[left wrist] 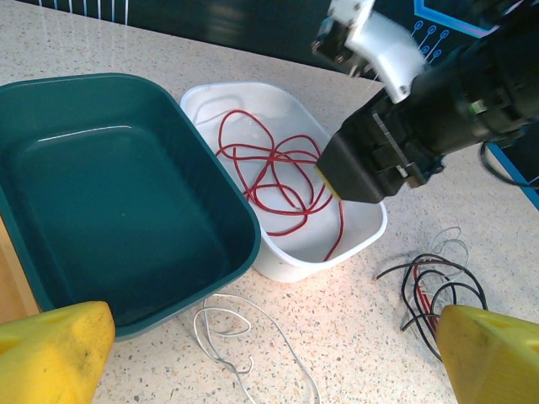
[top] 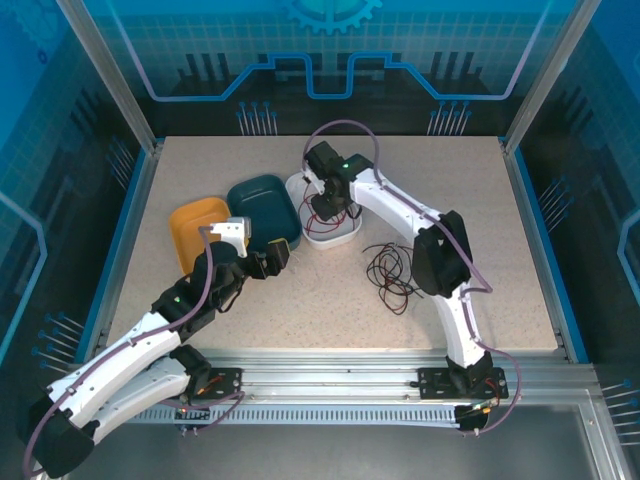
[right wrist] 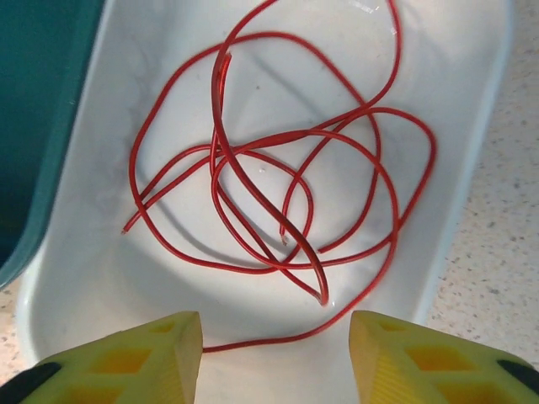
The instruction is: Untangle the cables
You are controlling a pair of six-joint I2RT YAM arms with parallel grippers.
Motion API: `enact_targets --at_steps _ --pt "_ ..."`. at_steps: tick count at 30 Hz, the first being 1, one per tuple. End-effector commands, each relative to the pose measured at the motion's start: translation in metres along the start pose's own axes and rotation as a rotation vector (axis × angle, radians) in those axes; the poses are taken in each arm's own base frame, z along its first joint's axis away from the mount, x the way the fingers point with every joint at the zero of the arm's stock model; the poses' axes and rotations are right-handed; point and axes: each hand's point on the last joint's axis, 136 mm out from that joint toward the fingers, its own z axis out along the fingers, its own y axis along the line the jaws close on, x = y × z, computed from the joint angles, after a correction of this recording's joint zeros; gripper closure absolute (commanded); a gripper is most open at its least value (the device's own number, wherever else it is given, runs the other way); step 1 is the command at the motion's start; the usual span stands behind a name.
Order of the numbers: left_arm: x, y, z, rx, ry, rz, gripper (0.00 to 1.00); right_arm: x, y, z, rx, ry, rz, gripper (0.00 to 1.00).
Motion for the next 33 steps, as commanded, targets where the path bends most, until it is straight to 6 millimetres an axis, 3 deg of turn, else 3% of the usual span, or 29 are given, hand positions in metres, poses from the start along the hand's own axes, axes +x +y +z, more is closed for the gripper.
enact_targets --at_steps 1,5,9,14,19,24,33 --pt "-0.001 -0.002 0.000 0.008 0.007 -0.018 0.01 0.001 -0.006 -0.027 0.032 -0.034 0.016 0.50" --pt "0.000 -0.007 0.002 0.026 0.030 -0.003 0.01 0.005 -0.013 -0.049 0.058 -0.075 0.074 0.46" --pt "0.001 -0.016 0.008 0.051 0.066 0.017 0.01 0.024 -0.028 -0.073 0.106 -0.094 0.177 0.44" --pt "0.007 -0.029 0.021 0.094 0.112 0.013 0.01 0.073 -0.048 -0.100 0.159 -0.070 0.365 0.43" --pt "0.021 -0.055 0.039 0.161 0.170 0.038 0.01 0.134 -0.064 -0.118 0.168 -0.046 0.547 0.44" --pt "0.047 -0.089 0.059 0.218 0.227 0.131 0.01 0.188 -0.071 -0.119 0.108 0.010 0.722 0.44" --pt "0.111 -0.145 0.104 0.263 0.404 0.179 0.01 0.244 -0.042 -0.101 0.014 0.088 0.862 0.54"
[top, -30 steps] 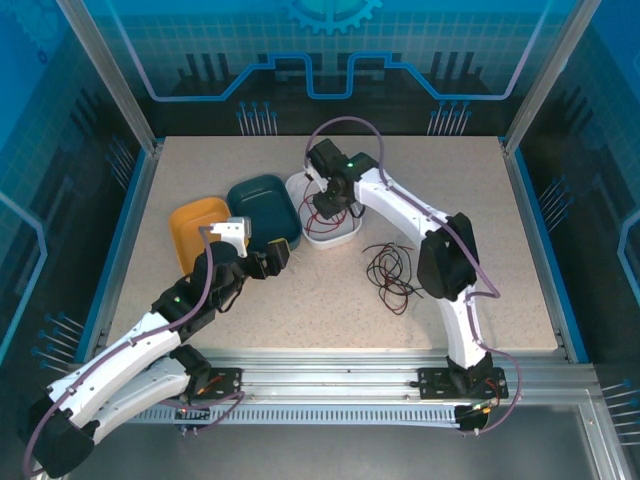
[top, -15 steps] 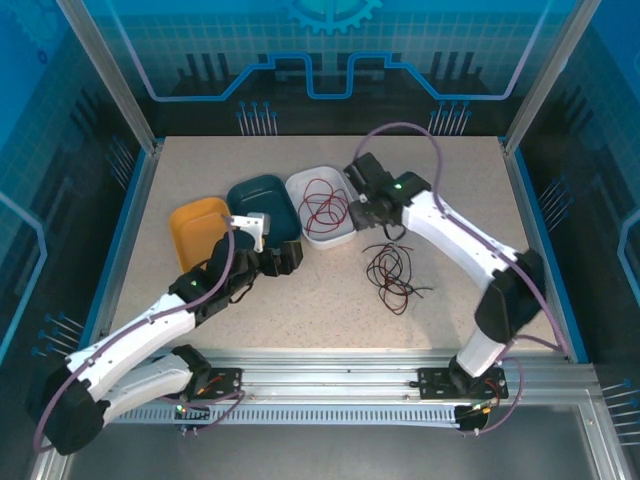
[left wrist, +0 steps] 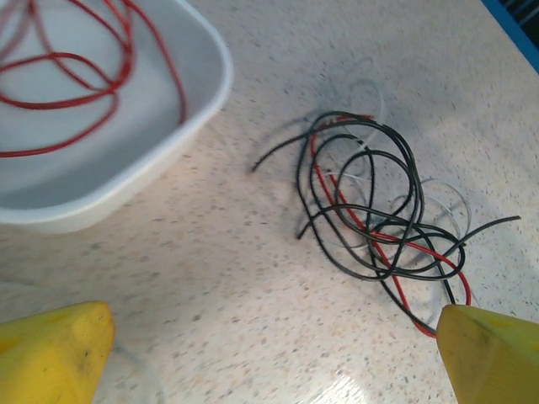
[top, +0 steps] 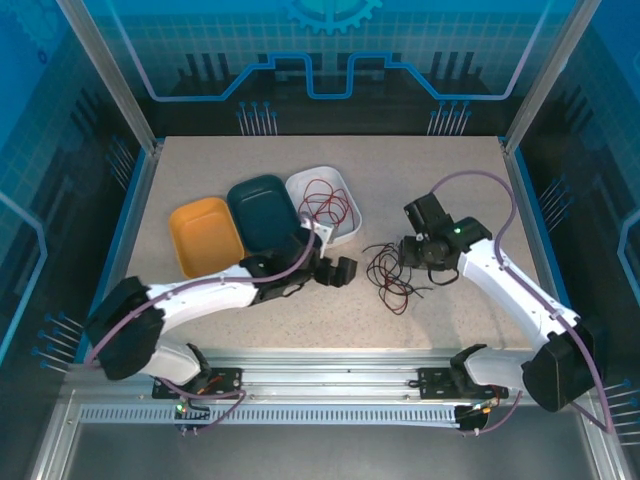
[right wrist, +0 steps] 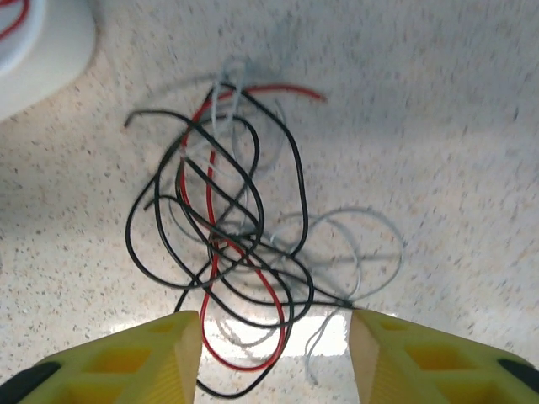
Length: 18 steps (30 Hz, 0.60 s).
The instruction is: Untangle the cables
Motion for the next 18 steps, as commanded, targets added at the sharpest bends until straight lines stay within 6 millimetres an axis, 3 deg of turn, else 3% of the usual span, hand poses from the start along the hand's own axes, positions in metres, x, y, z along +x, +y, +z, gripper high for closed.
enact_targets --at_steps 1,6,11,18 --pt "-0.002 -0.028 0.020 0.041 0.014 0.017 0.01 0.024 -0.005 0.007 -0.017 0.061 0.096 0.56" --pt "0.017 -0.045 0.050 0.032 0.079 0.036 0.01 0.060 -0.016 0.022 -0.010 0.139 0.176 0.64" --pt "0.029 -0.050 0.069 0.024 0.124 0.037 0.01 0.088 -0.011 0.040 -0.082 0.194 0.251 0.73" --pt "0.037 -0.049 0.089 0.006 0.148 -0.008 0.11 0.100 -0.006 0.058 -0.137 0.193 0.339 0.78"
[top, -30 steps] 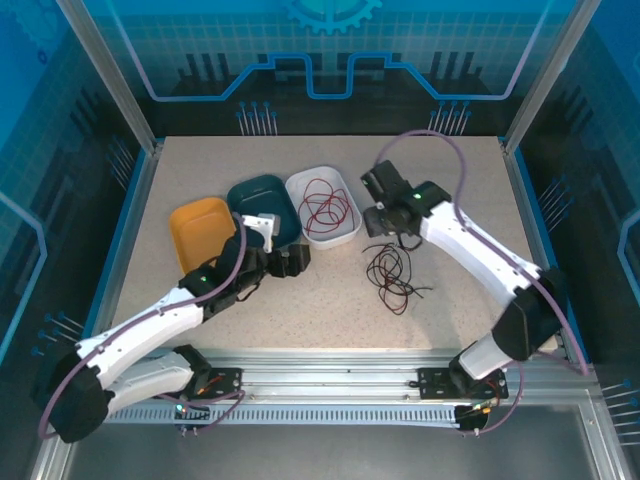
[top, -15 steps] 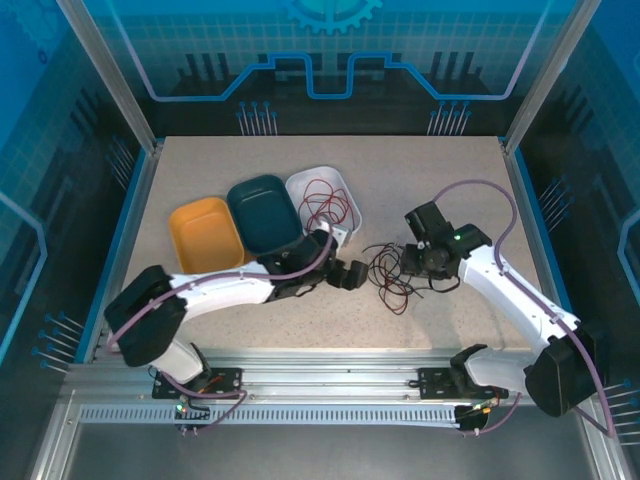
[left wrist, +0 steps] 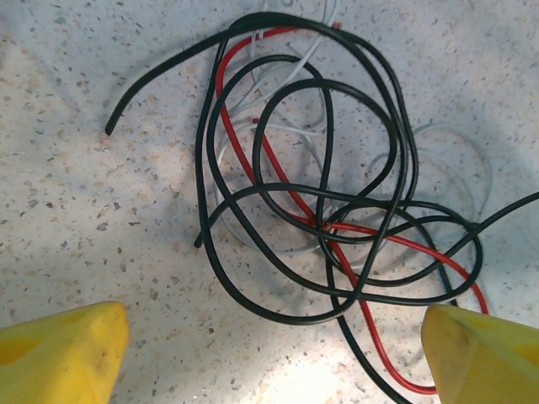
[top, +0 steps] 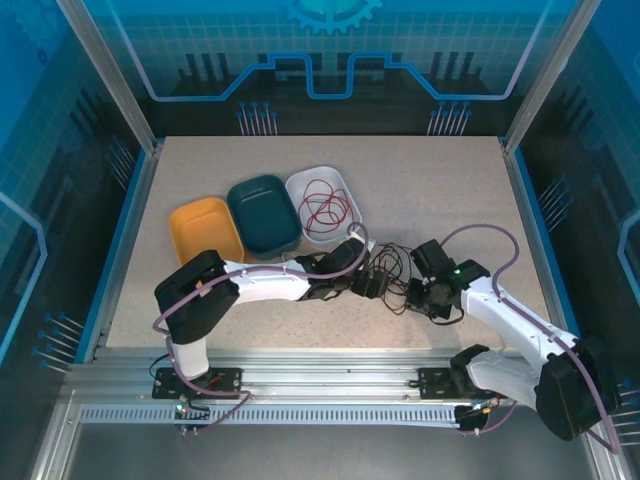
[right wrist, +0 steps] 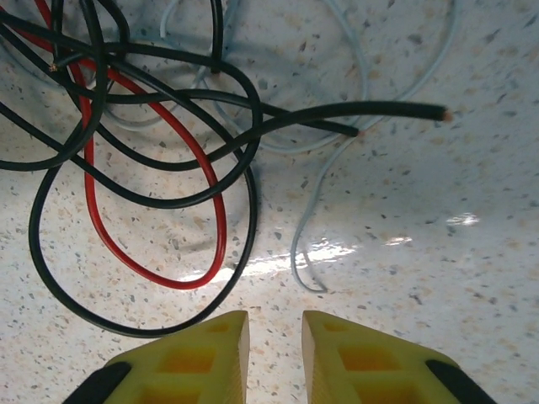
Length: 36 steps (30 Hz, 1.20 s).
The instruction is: Untangle the cables
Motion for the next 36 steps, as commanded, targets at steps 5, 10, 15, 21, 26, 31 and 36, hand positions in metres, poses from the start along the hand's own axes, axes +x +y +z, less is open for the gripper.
enact_targets --at_steps 5,10,15,21,26,31,36 --pt "-0.002 0.000 0.018 -0.021 0.007 -0.069 0.20 -0.004 0.010 0.012 -0.065 -0.021 0.096 0.79" --pt "0.002 0.006 0.026 -0.036 0.024 -0.090 0.27 -0.006 0.012 0.019 -0.070 -0.023 0.109 0.79" --pt "0.005 0.012 0.033 -0.052 0.036 -0.101 0.31 -0.008 0.018 0.022 -0.087 -0.019 0.106 0.78" --pt "0.008 0.018 0.041 -0.063 0.049 -0.115 0.37 -0.009 0.021 0.027 -0.089 -0.015 0.105 0.76" --pt "0.006 0.018 0.046 -0.057 0.051 -0.120 0.43 -0.006 0.015 0.035 -0.053 0.003 0.106 0.77" --pt "0.005 0.023 0.052 -0.060 0.061 -0.126 0.51 -0.007 0.015 0.037 -0.042 0.009 0.098 0.84" --pt "0.005 0.024 0.055 -0.057 0.068 -0.130 0.66 -0.013 0.018 0.025 -0.038 -0.017 0.076 0.94"
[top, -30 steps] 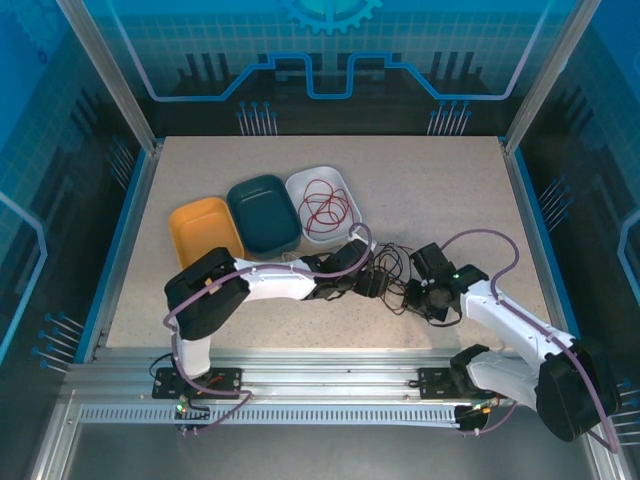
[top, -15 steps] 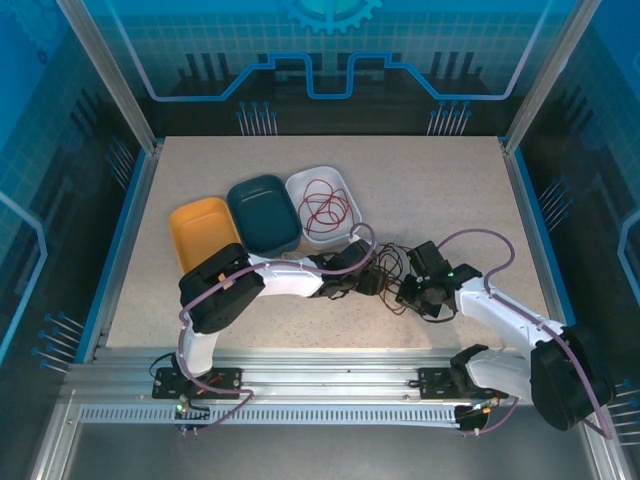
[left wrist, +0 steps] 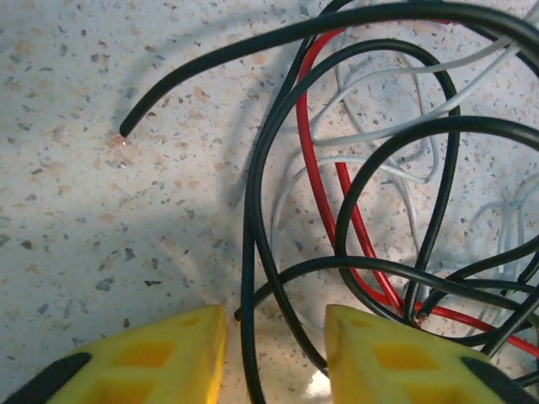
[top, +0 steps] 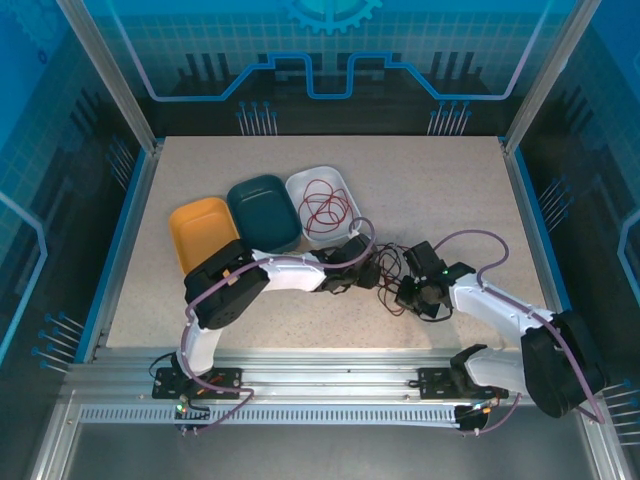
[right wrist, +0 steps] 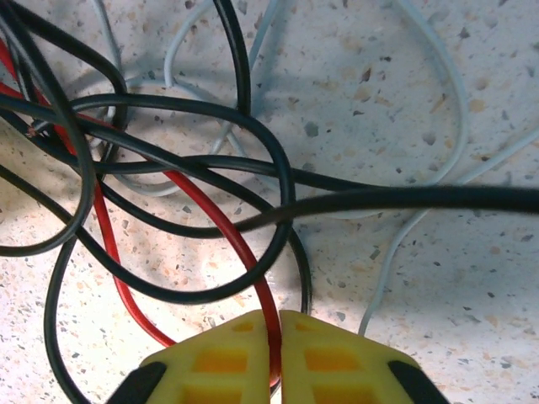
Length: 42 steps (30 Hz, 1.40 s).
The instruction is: Untangle the cables
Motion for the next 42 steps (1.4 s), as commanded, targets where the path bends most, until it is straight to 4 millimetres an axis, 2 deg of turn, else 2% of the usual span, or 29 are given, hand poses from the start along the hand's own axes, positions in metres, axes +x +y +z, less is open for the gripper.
enact_targets --at_steps 1,8,15,19,22,24,25,32,37,42 --pt "0.003 -0.001 0.011 0.012 0.023 -0.003 0.68 -0.004 0.003 -0.013 0.013 -0.024 -0.023 0.95" --pt "0.006 0.003 0.007 0.001 0.036 0.003 0.87 -0.016 0.002 -0.048 0.056 -0.087 -0.067 0.99" --pt "0.010 0.014 -0.010 -0.022 0.030 -0.009 0.92 -0.024 0.010 -0.085 0.025 -0.156 -0.103 1.00" --pt "0.020 0.021 -0.027 -0.023 0.034 -0.019 0.94 -0.027 0.020 -0.102 -0.021 -0.188 -0.133 1.00" --pt "0.029 0.031 -0.044 -0.037 0.033 -0.033 0.95 -0.028 0.030 -0.113 -0.058 -0.209 -0.164 1.00" --pt "0.034 0.039 -0.054 -0.054 0.031 -0.042 0.96 -0.025 0.035 -0.112 -0.072 -0.192 -0.189 1.00" --pt "0.037 0.043 -0.059 -0.063 0.030 -0.048 0.95 -0.027 0.045 -0.120 -0.097 -0.202 -0.204 1.00" --pt "0.048 0.069 -0.093 -0.130 -0.008 -0.098 0.96 -0.020 0.084 -0.127 -0.114 -0.194 -0.334 1.00" --pt "0.054 0.089 -0.106 -0.193 -0.022 -0.110 0.95 -0.022 0.110 -0.142 -0.143 -0.219 -0.409 1.00" --pt "0.062 0.100 -0.107 -0.227 -0.009 -0.125 0.95 -0.032 0.119 -0.167 -0.124 -0.267 -0.464 1.00"
